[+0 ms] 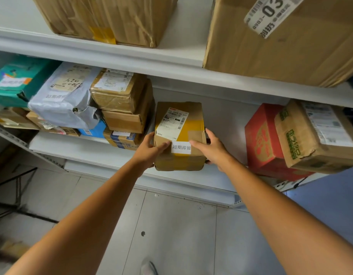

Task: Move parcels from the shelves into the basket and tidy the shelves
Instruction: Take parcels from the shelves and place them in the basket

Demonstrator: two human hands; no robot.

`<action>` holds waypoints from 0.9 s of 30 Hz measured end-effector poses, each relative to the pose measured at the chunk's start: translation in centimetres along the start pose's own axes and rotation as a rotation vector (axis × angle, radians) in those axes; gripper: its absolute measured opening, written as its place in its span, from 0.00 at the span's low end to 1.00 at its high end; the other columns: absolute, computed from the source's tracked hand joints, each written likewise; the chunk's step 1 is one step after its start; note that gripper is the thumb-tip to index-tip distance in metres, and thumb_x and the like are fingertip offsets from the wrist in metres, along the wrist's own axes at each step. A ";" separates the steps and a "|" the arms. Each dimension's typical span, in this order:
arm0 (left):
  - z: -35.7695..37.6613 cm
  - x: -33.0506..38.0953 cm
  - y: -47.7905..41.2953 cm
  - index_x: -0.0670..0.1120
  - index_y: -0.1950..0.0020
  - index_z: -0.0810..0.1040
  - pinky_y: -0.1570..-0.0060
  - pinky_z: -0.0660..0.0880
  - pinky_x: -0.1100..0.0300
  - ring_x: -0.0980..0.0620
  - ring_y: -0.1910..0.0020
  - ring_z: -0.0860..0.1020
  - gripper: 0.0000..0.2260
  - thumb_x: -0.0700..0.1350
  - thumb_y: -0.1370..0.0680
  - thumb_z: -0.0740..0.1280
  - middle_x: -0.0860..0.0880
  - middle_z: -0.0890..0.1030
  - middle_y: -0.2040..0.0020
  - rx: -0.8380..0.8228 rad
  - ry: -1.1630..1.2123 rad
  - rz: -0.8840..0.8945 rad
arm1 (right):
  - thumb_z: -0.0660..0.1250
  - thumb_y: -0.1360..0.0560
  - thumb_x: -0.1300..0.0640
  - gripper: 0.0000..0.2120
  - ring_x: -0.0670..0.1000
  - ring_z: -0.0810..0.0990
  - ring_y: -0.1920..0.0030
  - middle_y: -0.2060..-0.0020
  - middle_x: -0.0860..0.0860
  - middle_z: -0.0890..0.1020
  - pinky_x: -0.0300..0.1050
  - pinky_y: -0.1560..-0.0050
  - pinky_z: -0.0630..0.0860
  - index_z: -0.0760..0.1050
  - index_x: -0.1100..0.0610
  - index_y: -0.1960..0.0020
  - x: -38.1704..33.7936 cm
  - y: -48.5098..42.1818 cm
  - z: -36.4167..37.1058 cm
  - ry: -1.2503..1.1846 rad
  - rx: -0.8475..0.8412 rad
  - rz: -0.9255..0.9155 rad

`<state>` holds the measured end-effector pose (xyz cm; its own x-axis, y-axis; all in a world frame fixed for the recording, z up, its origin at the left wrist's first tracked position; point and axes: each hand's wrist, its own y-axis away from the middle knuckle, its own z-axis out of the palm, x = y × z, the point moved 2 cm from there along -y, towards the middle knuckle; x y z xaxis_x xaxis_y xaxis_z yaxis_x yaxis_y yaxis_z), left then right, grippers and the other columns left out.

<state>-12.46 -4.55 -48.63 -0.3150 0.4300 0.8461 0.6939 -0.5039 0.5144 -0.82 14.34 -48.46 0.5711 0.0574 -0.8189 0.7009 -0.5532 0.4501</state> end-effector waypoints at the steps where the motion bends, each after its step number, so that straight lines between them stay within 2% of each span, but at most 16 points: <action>1: -0.2 0.0 -0.4 0.57 0.23 0.57 0.57 0.73 0.55 0.48 0.42 0.72 0.33 0.53 0.23 0.70 0.49 0.71 0.36 -0.006 0.013 -0.017 | 0.74 0.30 0.39 0.38 0.53 0.77 0.37 0.34 0.45 0.76 0.58 0.40 0.77 0.60 0.38 0.25 -0.1 -0.3 0.0 -0.016 -0.001 0.000; 3: -0.5 0.2 -1.0 0.58 0.24 0.59 0.53 0.74 0.50 0.48 0.42 0.74 0.32 0.54 0.24 0.71 0.50 0.73 0.37 -0.025 0.029 -0.045 | 0.74 0.30 0.41 0.34 0.51 0.79 0.41 0.37 0.44 0.78 0.58 0.41 0.79 0.64 0.37 0.28 -0.4 -0.8 0.1 -0.048 -0.003 -0.009; 6: -0.8 0.3 -2.0 0.59 0.27 0.62 0.56 0.75 0.51 0.48 0.43 0.76 0.31 0.56 0.26 0.72 0.51 0.75 0.36 -0.069 0.045 -0.068 | 0.75 0.30 0.42 0.32 0.50 0.79 0.42 0.40 0.42 0.79 0.58 0.43 0.79 0.66 0.35 0.30 -0.9 -1.3 0.4 -0.088 -0.005 -0.006; 9: -1.0 0.1 -2.7 0.60 0.27 0.61 0.49 0.77 0.43 0.46 0.41 0.77 0.33 0.58 0.27 0.73 0.51 0.75 0.36 -0.094 0.056 -0.082 | 0.76 0.29 0.46 0.31 0.46 0.80 0.44 0.41 0.43 0.80 0.50 0.48 0.80 0.66 0.36 0.30 -0.8 -1.5 0.6 -0.143 -0.006 0.000; 11: -1.0 -0.2 -2.9 0.61 0.26 0.59 0.46 0.76 0.40 0.46 0.42 0.77 0.35 0.57 0.28 0.74 0.51 0.75 0.36 -0.102 0.068 -0.087 | 0.76 0.29 0.47 0.32 0.46 0.80 0.44 0.40 0.43 0.80 0.48 0.48 0.80 0.65 0.37 0.29 -0.8 -1.4 0.6 -0.160 -0.007 -0.001; 15: -1.0 -0.3 -2.5 0.61 0.26 0.59 0.53 0.77 0.47 0.48 0.43 0.77 0.35 0.56 0.27 0.74 0.52 0.75 0.36 -0.106 0.089 -0.066 | 0.76 0.29 0.48 0.33 0.49 0.79 0.40 0.40 0.43 0.80 0.54 0.41 0.79 0.65 0.36 0.29 -0.6 -0.9 0.8 -0.176 0.013 0.012; 19: -1.4 -0.7 -1.9 0.62 0.25 0.58 0.50 0.78 0.44 0.47 0.41 0.76 0.36 0.55 0.28 0.74 0.51 0.74 0.34 -0.127 0.069 -0.061 | 0.77 0.30 0.47 0.39 0.50 0.76 0.36 0.35 0.44 0.77 0.57 0.37 0.76 0.61 0.36 0.26 0.3 0.6 1.2 -0.189 0.044 0.018; 22: -1.4 -1.0 -0.6 0.62 0.24 0.55 0.52 0.78 0.47 0.47 0.41 0.77 0.38 0.53 0.27 0.74 0.51 0.75 0.35 -0.147 0.060 -0.060 | 0.77 0.29 0.49 0.39 0.51 0.77 0.37 0.35 0.46 0.77 0.55 0.39 0.78 0.60 0.38 0.25 0.7 2.3 1.3 -0.206 0.058 0.034; 25: -1.5 -1.3 1.2 0.62 0.24 0.56 0.58 0.78 0.54 0.50 0.45 0.79 0.37 0.51 0.26 0.74 0.49 0.77 0.36 -0.159 0.042 -0.050 | 0.76 0.28 0.51 0.39 0.52 0.77 0.37 0.34 0.47 0.76 0.54 0.42 0.79 0.59 0.39 0.24 0.9 4.3 1.5 -0.213 0.056 0.045; 27: -1.5 -1.6 2.5 0.62 0.24 0.56 0.58 0.78 0.55 0.50 0.45 0.79 0.36 0.51 0.26 0.73 0.48 0.77 0.37 -0.166 0.031 -0.059 | 0.76 0.27 0.52 0.39 0.52 0.76 0.37 0.34 0.47 0.75 0.50 0.44 0.79 0.59 0.41 0.24 1.3 5.8 1.7 -0.223 0.048 0.050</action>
<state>-11.14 -7.61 -48.50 -0.3735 0.4408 0.8162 0.5580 -0.5961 0.5773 3.22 9.77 -47.55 0.4923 -0.1528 -0.8569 0.6501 -0.5900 0.4787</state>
